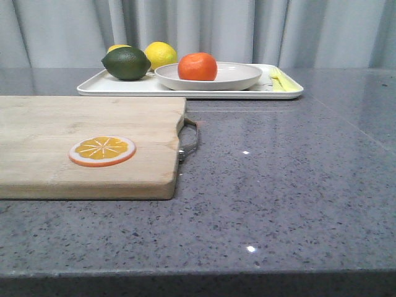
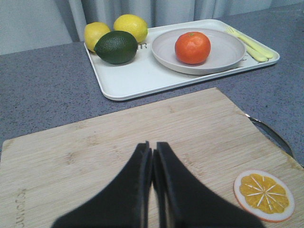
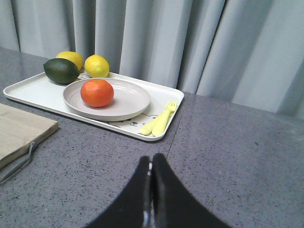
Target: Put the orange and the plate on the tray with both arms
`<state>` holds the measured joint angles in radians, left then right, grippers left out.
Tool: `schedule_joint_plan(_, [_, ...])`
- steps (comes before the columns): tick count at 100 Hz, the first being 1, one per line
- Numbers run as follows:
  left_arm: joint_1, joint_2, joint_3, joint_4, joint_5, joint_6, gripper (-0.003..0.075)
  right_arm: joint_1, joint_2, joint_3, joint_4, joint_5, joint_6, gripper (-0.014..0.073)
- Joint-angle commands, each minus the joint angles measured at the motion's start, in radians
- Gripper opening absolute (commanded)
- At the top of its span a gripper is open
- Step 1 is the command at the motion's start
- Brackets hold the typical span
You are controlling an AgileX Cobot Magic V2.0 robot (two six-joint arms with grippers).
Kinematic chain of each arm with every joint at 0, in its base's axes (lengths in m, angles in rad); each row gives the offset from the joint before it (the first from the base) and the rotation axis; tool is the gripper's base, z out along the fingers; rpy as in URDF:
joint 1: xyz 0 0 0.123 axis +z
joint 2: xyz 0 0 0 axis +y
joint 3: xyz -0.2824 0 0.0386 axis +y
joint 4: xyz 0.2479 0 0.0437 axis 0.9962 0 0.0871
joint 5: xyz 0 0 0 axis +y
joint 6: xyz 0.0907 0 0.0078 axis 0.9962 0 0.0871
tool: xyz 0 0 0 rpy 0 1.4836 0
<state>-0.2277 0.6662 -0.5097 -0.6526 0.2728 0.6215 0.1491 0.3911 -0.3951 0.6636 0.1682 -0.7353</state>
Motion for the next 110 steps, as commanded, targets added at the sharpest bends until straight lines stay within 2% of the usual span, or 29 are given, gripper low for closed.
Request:
schedule_joint_plan(1, [0.001,-0.003,-0.025,-0.018,-0.06,-0.013,-0.002,-0.005,0.002,-0.026,0.014,-0.067,-0.01,-0.0102])
schedule_joint_plan(30, [0.001,-0.018,0.06,-0.015,-0.155,-0.048,-0.002,-0.005,0.002,-0.026,0.014,-0.067,-0.01,-0.0102])
schedule_joint_plan(39, [-0.001,-0.055,0.091,0.031,-0.175,-0.06,-0.002,-0.005,0.002,-0.026,0.014,-0.067,-0.01,-0.0102])
schedule_joint_plan(46, [-0.001,-0.1,0.115,0.146,-0.18,-0.16,-0.002,-0.005,0.002,-0.026,0.014,-0.067,-0.01,-0.0102])
schedule_joint_plan(56, [-0.001,-0.171,0.158,0.359,-0.18,-0.381,-0.002,-0.005,0.002,-0.026,0.014,-0.067,-0.01,-0.0102])
schedule_joint_plan(61, [-0.001,-0.206,0.187,0.402,-0.182,-0.43,-0.002,-0.005,0.002,-0.026,0.014,-0.067,-0.01,-0.0102])
schedule_joint_plan(82, [0.022,-0.382,0.327,0.414,-0.195,-0.435,-0.002,-0.005,0.002,-0.026,0.014,-0.067,-0.01,-0.0102])
schedule_joint_plan(110, [0.154,-0.632,0.455,0.429,-0.165,-0.436,-0.002,-0.005,0.002,-0.026,0.014,-0.067,-0.01,-0.0102])
